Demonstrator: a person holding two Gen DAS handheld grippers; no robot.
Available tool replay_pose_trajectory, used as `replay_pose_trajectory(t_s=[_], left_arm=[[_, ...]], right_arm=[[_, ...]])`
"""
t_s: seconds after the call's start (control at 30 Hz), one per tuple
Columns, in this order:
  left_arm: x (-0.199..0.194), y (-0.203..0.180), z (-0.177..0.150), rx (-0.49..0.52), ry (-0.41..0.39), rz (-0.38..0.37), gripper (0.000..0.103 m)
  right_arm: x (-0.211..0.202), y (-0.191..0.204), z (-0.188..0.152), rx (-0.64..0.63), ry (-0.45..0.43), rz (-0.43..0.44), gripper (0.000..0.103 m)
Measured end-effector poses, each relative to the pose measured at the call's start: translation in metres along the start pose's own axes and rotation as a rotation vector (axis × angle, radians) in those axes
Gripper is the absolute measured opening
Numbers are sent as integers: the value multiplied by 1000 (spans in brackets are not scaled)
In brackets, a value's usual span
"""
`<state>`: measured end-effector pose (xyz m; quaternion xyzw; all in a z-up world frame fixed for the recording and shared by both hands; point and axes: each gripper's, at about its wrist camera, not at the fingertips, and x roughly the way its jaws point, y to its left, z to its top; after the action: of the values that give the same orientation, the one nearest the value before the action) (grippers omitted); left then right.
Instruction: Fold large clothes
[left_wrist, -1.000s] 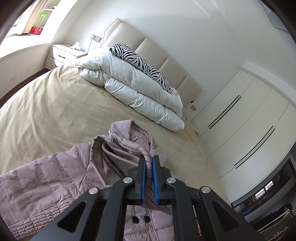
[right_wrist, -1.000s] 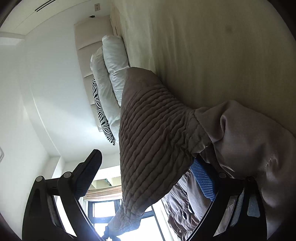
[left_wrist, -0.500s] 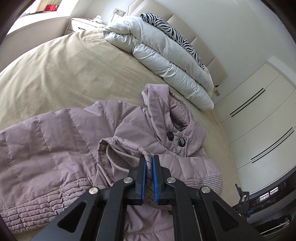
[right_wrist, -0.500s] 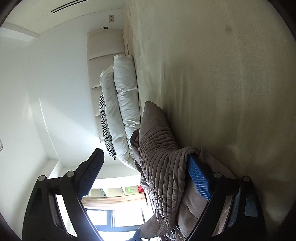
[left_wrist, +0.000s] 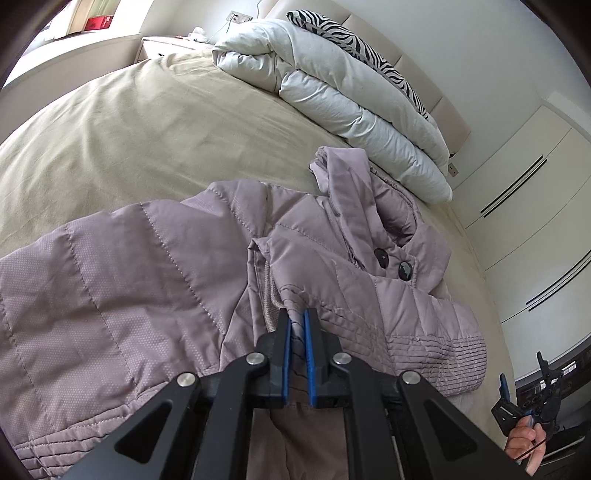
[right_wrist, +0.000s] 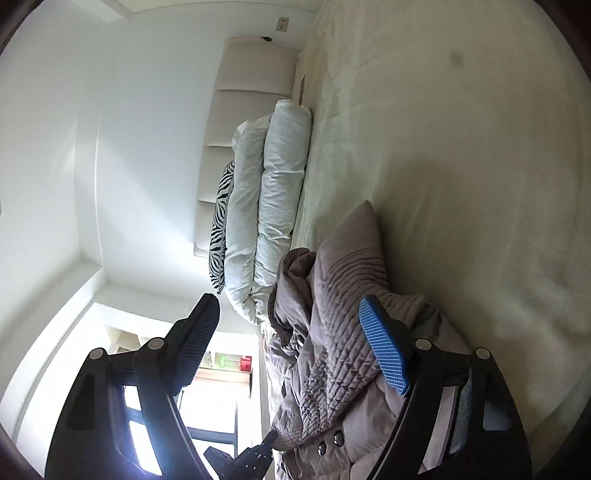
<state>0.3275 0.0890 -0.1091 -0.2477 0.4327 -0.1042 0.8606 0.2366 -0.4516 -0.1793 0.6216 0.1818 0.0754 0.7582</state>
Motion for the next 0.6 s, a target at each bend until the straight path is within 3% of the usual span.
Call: replay_pose_trajectory(t_s=[0.17,0.23,0.33,0.37,0.43,0.47,0.57,0.6], left_arm=[[9,8,-8,-20,20,9,10],[12,10,-7,-22,25,8,10],[17,15,-7,-30,36,8,11],[18,16,-7,-35,35,5,11],[19,18,-8,-40,30,1,14],[19,19,-9,-46,27,-5,14],[9,23,-9,-88,11,-35,14],[4,23,-9,-95,3,-32,15]], right_arm=[[63,49,-12,-156,131,3,78],[88,41,-11,-145,146,-53,78],[110,-1,1,-96,159,-160,76],[112,-19,4,-57,162,-141,74],[110,-45,8,-21,173,-80,51],[107,-52,8,-15,180,-54,49],[96,-50,12,-9,180,-40,50],[92,-44,14,-12,166,-36,56]])
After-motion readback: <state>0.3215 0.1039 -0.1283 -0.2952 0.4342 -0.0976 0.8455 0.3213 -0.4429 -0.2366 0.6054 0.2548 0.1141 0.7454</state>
